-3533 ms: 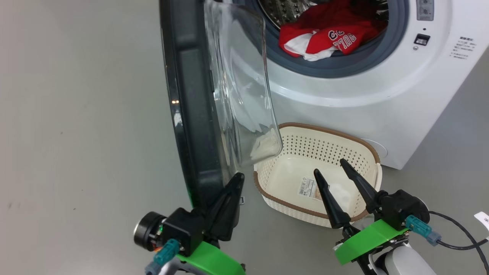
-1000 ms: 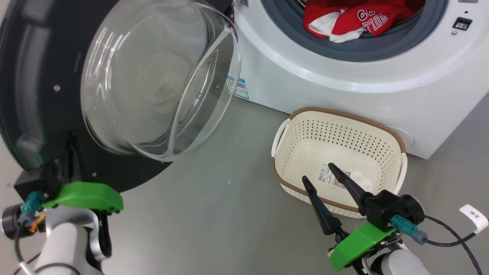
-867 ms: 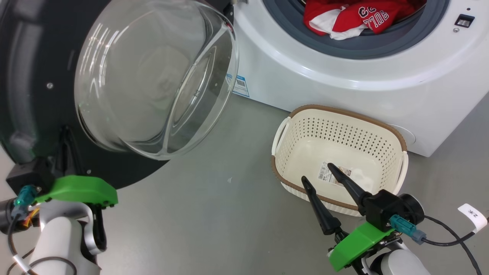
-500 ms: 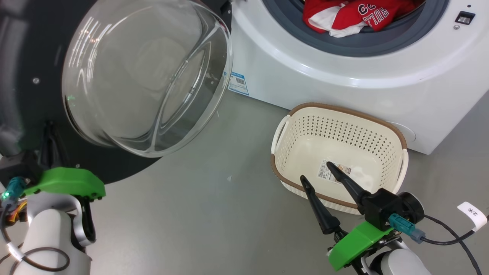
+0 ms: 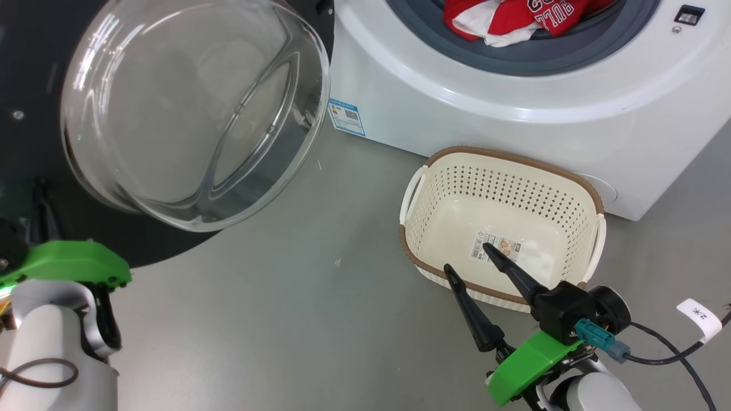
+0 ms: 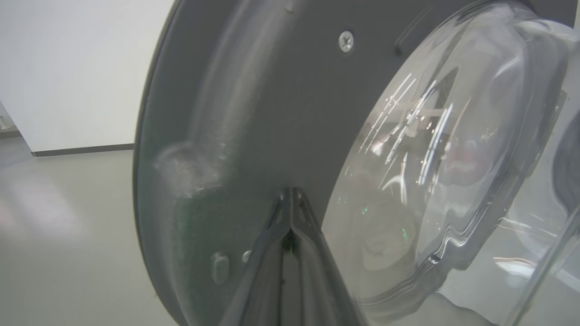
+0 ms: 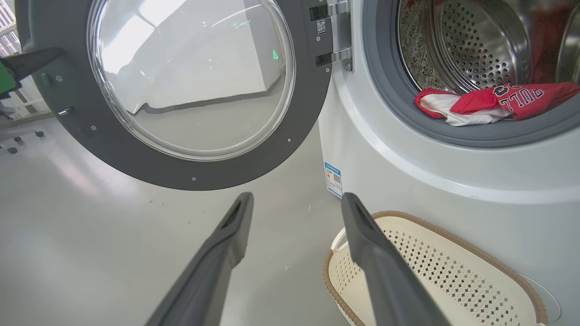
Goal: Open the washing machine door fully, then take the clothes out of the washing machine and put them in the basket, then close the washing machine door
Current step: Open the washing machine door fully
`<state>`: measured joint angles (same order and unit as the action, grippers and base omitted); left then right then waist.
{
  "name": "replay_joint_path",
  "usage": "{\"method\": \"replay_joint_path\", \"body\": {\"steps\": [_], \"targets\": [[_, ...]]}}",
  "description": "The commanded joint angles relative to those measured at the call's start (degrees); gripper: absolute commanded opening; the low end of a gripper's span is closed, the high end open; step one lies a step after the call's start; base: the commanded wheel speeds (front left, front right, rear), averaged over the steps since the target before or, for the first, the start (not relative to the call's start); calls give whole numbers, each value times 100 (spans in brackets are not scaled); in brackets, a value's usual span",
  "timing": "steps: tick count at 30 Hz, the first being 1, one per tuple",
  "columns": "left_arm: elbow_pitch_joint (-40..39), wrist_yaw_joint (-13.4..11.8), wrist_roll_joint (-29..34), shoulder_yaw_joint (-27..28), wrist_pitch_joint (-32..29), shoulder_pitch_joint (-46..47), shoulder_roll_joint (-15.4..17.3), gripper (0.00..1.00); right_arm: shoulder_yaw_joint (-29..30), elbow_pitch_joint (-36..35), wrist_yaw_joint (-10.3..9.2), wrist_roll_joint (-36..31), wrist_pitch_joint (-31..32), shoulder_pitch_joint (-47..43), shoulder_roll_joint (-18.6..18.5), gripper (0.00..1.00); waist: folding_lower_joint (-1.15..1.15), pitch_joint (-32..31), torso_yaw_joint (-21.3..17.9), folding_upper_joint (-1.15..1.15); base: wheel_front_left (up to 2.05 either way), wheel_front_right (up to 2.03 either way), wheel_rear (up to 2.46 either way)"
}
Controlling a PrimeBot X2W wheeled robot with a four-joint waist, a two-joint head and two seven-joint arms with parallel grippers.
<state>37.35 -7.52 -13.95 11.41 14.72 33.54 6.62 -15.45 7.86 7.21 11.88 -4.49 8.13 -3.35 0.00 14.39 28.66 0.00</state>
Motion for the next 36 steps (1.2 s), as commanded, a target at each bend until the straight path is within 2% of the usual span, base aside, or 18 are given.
{"method": "replay_joint_path", "body": {"steps": [1, 11, 19, 28, 29, 30, 31, 32, 36], "targets": [[-49, 19, 100, 303, 28, 187, 334, 0, -149, -183, 28, -123, 9, 51, 47, 100, 0, 24, -22, 0, 0, 0, 0], [369, 188, 248, 736, 28, 531, 476, 0, -171, -209, 28, -172, 55, 117, 47, 100, 0, 139, -96, 0, 0, 0, 0], [197, 240, 381, 970, 28, 525, 388, 0, -184, -176, 28, -128, 24, 148, 47, 100, 0, 109, -161, 0, 0, 0, 0], [-267, 569, 456, 1105, 28, 286, 97, 1, -166, -48, 28, 38, -146, 171, 47, 100, 0, -54, -198, 0, 0, 0, 0], [-345, 594, 478, 1109, 28, 249, 75, 16, -168, -28, 28, 65, -179, 174, 47, 100, 0, -81, -207, 0, 0, 0, 0], [-425, 616, 509, 1103, 28, 207, 56, 37, -167, -9, 28, 97, -212, 173, 47, 100, 0, -105, -215, 0, 0, 0, 0], [-493, 646, 530, 1093, 28, 166, 35, 84, -165, 13, 28, 129, -246, 172, 47, 100, 0, -132, -229, 0, 0, 0, 0], [-570, 682, 545, 1079, 28, 131, 12, 100, -160, 36, 28, 158, -276, 171, 47, 100, 0, -151, -241, 0, 0, 0, 0], [-987, 831, 630, 942, 28, -37, -85, 100, -133, 163, 28, 272, -410, 158, 47, 100, 0, -242, -341, 0, 0, 0, 0]]}}
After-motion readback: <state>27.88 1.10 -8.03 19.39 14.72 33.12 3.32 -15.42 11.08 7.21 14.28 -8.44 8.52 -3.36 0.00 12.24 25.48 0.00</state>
